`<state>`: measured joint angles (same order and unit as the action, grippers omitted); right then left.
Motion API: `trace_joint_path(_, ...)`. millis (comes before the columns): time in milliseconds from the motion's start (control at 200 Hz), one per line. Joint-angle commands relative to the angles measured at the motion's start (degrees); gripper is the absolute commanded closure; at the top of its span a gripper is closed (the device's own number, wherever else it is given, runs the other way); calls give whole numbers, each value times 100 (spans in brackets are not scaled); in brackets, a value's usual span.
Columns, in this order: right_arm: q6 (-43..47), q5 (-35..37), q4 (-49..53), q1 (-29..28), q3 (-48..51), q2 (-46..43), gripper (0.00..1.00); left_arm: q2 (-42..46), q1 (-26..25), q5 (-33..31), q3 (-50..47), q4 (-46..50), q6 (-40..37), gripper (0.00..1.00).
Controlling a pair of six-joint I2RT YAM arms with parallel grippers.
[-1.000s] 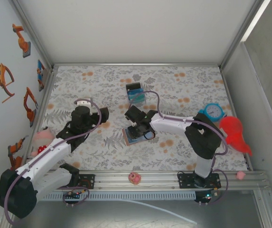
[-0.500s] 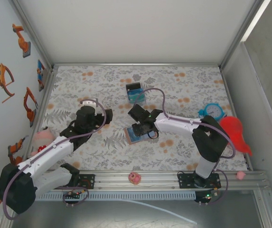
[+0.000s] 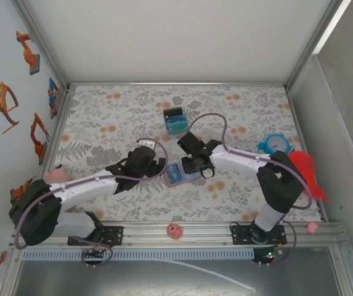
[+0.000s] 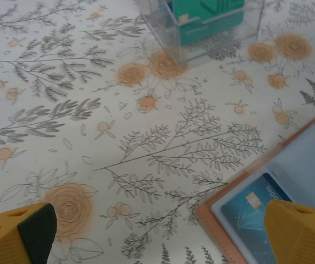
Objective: Take the credit cards out of the card holder
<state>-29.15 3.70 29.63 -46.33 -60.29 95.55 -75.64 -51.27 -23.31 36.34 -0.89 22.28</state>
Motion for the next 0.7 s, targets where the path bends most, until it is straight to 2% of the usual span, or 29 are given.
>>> trace_joint_path(0, -189, -188, -137, 128, 213, -244, 66, -369, -200, -234, 226, -4, 129, 3)
trace_joint_path(366, -294, -218, -221, 247, 461, -600, 74, -1269, -384, -232, 406, -151, 287, 3)
trace_joint_path(691, -324, -288, -305, 247, 530, -922, 76, -1497, -440, -68, 679, -354, 280, 3)
